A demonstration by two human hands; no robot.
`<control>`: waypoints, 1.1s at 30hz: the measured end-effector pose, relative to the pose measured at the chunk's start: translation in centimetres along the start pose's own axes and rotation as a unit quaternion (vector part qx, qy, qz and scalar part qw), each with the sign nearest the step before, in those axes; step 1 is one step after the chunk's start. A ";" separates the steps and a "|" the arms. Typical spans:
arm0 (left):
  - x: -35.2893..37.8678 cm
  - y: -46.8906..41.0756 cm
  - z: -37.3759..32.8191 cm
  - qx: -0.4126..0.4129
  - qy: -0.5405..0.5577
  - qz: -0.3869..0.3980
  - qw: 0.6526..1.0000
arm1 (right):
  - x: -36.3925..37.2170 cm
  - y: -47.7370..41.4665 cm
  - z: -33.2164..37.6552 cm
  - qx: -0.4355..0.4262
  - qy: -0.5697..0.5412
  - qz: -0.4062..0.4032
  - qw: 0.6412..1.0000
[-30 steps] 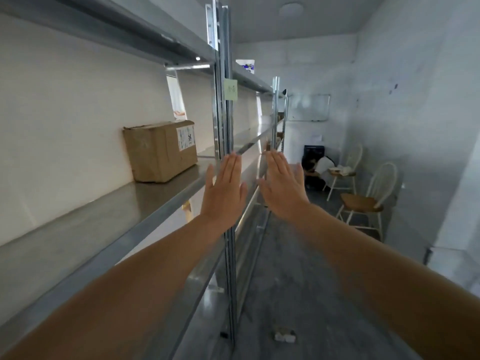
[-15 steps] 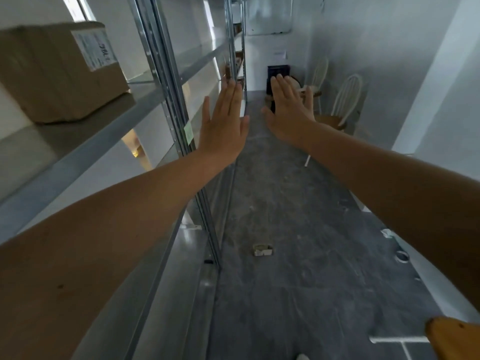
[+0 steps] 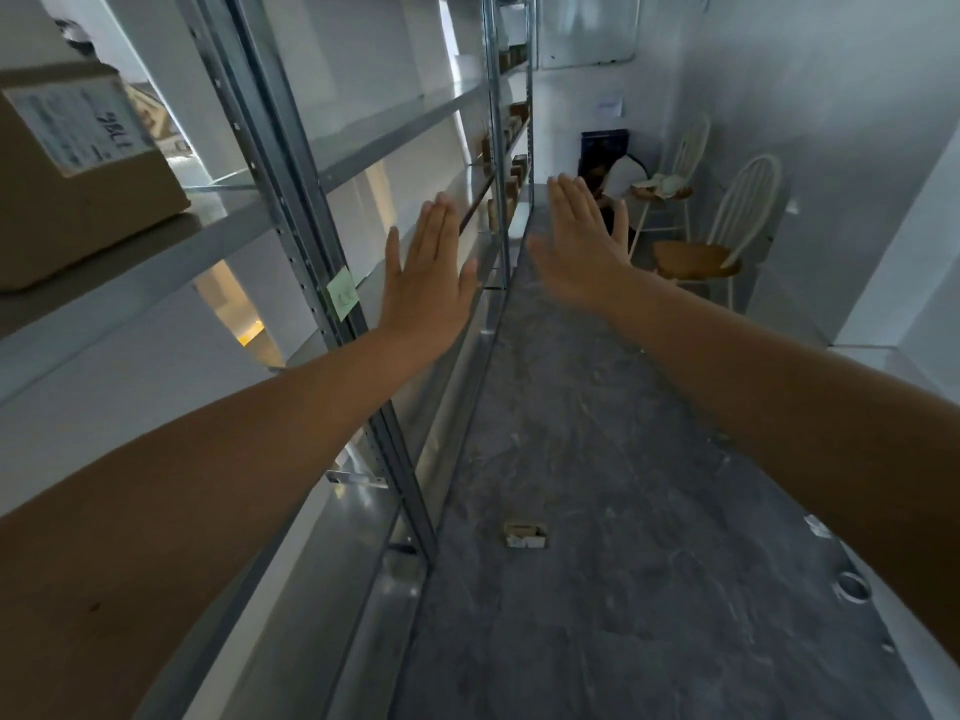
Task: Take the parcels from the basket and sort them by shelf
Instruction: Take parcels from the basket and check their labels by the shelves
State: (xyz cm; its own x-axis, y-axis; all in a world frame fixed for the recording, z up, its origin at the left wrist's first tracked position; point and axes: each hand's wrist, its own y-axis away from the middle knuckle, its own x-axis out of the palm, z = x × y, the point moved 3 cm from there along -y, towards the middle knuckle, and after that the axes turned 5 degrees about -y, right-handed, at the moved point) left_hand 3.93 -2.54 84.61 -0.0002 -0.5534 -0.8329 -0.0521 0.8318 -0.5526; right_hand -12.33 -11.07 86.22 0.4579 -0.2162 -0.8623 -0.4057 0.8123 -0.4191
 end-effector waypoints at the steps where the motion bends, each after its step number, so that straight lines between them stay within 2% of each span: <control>1: 0.6 -0.6 -0.2 -0.009 0.000 0.001 1.000 | 0.3 -0.3 -0.7 -0.001 -0.004 0.003 1.000; 10: 5.6 -4.4 -2.6 -0.005 -0.001 0.000 1.000 | 4.9 -3.3 -5.5 0.007 -0.005 0.047 0.999; 16: 9.1 -7.8 -1.1 -0.018 -0.009 0.005 1.000 | 8.1 -7.5 -5.1 0.003 -0.002 0.066 0.998; 22: 12.6 -12.8 0.8 0.010 0.016 0.009 1.000 | 10.3 -11.8 -5.7 0.000 0.021 0.057 0.998; 28: 15.5 -18.8 1.8 0.023 0.079 0.000 0.997 | 10.7 -17.1 -8.7 0.062 0.043 0.058 0.995; 33: 18.5 -21.9 2.5 0.055 0.090 0.005 0.994 | 11.8 -19.7 -10.3 0.096 0.069 0.047 0.992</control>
State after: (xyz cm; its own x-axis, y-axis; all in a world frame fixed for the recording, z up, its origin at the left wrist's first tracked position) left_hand 7.53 -30.89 81.23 -0.1801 -0.5360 -0.8248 0.0579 0.8313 -0.5529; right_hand -7.11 -35.20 81.34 0.3068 -0.1964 -0.9313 -0.2763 0.9179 -0.2846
